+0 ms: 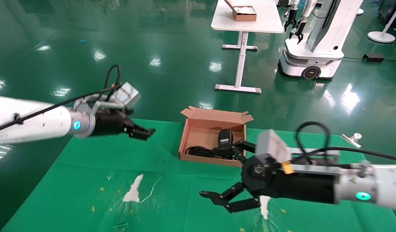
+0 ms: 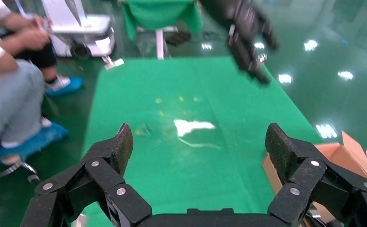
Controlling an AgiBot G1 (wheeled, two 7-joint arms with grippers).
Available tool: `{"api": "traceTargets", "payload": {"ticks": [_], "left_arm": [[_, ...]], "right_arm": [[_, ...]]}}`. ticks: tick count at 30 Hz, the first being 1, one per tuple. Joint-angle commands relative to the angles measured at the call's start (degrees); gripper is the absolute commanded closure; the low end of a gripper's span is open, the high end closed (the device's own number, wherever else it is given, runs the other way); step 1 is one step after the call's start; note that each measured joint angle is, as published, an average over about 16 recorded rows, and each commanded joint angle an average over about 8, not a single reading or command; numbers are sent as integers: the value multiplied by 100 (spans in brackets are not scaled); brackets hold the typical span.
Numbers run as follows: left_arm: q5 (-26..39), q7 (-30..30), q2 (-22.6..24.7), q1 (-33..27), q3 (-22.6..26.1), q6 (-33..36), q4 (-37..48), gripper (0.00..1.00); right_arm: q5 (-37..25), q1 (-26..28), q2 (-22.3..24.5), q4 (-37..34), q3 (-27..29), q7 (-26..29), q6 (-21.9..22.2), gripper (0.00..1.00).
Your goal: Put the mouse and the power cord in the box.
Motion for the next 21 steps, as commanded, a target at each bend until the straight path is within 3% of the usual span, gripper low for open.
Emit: {"api": "traceTargets", "payload": {"ticks": [1, 15, 21], "left_arm": [[-206, 144, -93, 152, -193, 160, -113, 0], [-1648, 1149, -747, 1218, -1541, 1283, -907, 0], [-2252, 1570, -1021, 1664, -2107, 1753, -1240, 0]], "right_arm": [[182, -131, 145, 148, 168, 68, -132, 0], [1439, -1038, 1145, 1168, 1330, 540, -1040, 0], [1658, -1194, 1319, 1342, 1530, 620, -1199, 0]]}}
